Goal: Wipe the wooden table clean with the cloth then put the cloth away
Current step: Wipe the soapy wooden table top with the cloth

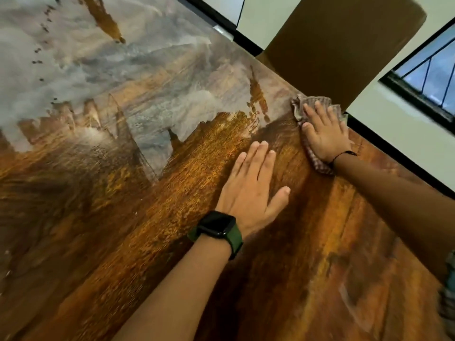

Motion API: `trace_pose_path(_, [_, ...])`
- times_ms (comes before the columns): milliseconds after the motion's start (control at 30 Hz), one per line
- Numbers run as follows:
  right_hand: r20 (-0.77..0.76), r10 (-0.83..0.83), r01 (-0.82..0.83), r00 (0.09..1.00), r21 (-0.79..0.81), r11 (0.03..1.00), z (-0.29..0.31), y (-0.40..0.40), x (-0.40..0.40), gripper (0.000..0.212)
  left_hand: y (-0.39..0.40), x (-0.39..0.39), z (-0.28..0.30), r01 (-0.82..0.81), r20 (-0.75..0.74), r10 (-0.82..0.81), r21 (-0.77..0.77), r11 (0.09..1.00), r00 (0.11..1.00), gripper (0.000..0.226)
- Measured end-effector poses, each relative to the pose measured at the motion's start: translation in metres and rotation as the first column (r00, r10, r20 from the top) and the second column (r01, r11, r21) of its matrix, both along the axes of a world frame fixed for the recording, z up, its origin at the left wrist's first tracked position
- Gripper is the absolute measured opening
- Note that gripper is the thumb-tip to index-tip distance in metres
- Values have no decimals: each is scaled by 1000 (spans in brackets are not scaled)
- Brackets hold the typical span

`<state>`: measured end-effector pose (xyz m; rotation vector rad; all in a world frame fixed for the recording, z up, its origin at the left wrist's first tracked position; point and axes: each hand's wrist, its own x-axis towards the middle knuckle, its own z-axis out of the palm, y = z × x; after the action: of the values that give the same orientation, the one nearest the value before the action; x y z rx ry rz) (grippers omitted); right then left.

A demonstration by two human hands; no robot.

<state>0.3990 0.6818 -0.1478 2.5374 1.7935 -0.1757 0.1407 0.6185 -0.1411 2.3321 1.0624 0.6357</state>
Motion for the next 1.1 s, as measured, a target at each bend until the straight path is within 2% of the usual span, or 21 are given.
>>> trace_pose_path(133, [-46,-70,70,996,-13,997,9,-13,-33,64,3,-5,-2,-113,78,119,-77,991,990,77])
trace_pose_path(200, [-17,91,-92,996,-30,995,10,-47,-73,63,4,0,-1,-119,87,128,-101,988,988,78])
trace_pose_path(300, [-39,399,-400,916,-18,916,6,-118,-126,56,6,3,-5,-149,78,158,-106,983,984,81])
trace_pose_path(367, [-67,508,-509,859,-2,861,2,-139,-124,52,6,4,-7,-175,117,187,-110,978,975,79])
trace_pose_path(433, [-45,553,-554,832,3,833,0,-128,-99,52,6,3,-9,-184,125,196,-99,978,973,78])
trace_pose_path(500, [16,431,-431,902,4,902,-1,-102,-65,54,7,3,-11,-192,137,204,-96,977,969,77])
trace_pose_path(567, [22,152,-152,988,-18,988,-1,-74,-27,55,7,3,-11,-192,158,208,-110,975,965,77])
trace_pose_path(667, [-28,-155,154,988,-30,988,5,-36,15,55,7,5,-12,-170,138,184,-107,979,973,79])
trace_pose_path(767, [-28,-247,245,969,-49,968,9,-5,19,50,5,8,-10,-144,100,155,-107,984,983,83])
trace_pose_path(833, [-26,-206,205,978,-60,977,8,16,7,50,4,8,-8,-145,57,150,-80,986,987,85])
trace_pose_path(967, [-55,3,-6,999,-51,999,6,50,-41,50,4,7,-5,-156,-4,156,-57,986,988,86])
trace_pose_path(1100, [-69,294,-298,953,-59,953,6,33,-101,51,6,10,-7,-200,66,207,-102,975,976,85])
